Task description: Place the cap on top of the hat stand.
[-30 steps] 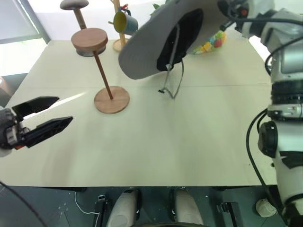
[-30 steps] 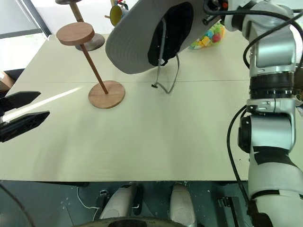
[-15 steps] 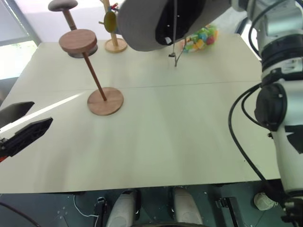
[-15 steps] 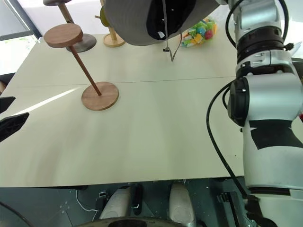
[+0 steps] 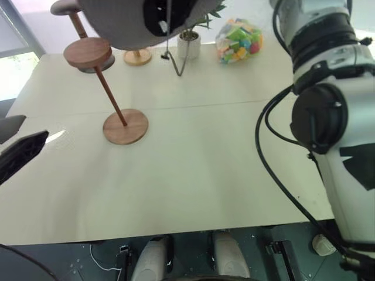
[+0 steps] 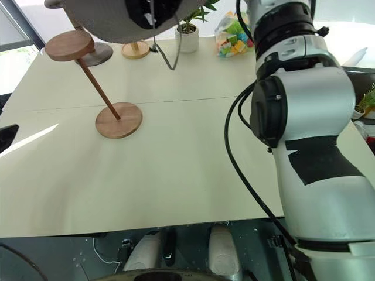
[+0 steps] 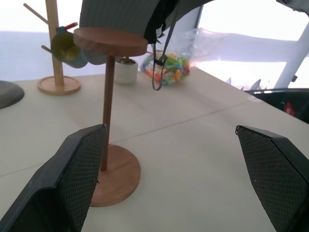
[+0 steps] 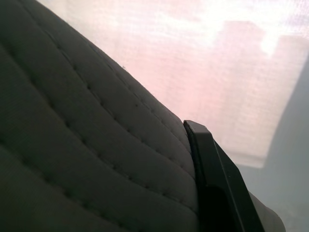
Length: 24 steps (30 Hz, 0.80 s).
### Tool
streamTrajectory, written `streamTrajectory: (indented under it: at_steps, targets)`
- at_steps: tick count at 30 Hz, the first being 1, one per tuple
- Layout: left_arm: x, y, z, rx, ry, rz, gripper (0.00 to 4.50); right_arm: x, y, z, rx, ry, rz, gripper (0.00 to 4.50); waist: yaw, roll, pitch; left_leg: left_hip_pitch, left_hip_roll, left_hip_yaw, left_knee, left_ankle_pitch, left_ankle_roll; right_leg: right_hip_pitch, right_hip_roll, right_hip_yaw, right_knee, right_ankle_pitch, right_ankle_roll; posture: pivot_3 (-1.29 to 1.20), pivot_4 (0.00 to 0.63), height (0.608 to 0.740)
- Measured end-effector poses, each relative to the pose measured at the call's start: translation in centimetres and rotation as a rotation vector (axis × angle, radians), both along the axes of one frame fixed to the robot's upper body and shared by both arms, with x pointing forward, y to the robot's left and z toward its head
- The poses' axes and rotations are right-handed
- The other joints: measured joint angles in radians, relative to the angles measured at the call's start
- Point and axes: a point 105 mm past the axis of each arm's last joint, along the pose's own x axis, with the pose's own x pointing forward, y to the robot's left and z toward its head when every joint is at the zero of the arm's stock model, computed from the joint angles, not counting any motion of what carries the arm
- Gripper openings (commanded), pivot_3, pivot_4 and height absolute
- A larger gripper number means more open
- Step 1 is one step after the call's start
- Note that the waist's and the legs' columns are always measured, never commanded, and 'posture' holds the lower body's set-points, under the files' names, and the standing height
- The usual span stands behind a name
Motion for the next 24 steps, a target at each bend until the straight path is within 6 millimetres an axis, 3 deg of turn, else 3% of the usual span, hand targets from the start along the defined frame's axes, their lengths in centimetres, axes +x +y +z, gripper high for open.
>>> streamTrajectory:
  at_steps: [6,16,19,24]
  targets:
    - [-0.9,1.7,-0.5,-0.058,0.000,0.093,4.50,-1.4,5.6,0.1,0.018,-0.013,0.150,0.03,-0.001,-0.001,0.000,0.000,0.000,0.001,-0.001,0.000,0.000,-0.005,0.002,0.006,0.003,0.000,0.000,0.00,0.150,0.739]
    - [-3.7,4.6,0.9,-0.124,-0.055,0.231,4.50,-4.7,13.6,-1.0,-0.022,-0.072,0.400,0.03,-0.002,-0.003,-0.001,0.000,0.000,0.002,-0.001,-0.002,0.003,-0.008,0.002,0.007,0.005,0.000,0.000,0.00,0.150,0.739]
    - [-5.4,7.0,1.8,-0.175,-0.098,0.323,4.50,-5.4,14.9,-2.6,-0.072,-0.143,0.439,0.03,-0.002,-0.005,-0.003,0.000,0.000,0.002,-0.001,-0.003,0.004,-0.010,0.002,0.007,0.008,0.000,0.000,0.00,0.150,0.739]
    - [-7.5,9.1,2.5,-0.190,-0.115,0.422,4.50,-5.1,13.9,-7.8,-0.177,-0.289,0.380,0.03,0.004,-0.010,-0.005,0.000,-0.001,0.001,0.001,-0.002,0.004,-0.012,0.002,0.008,0.010,0.000,0.000,0.00,0.150,0.739]
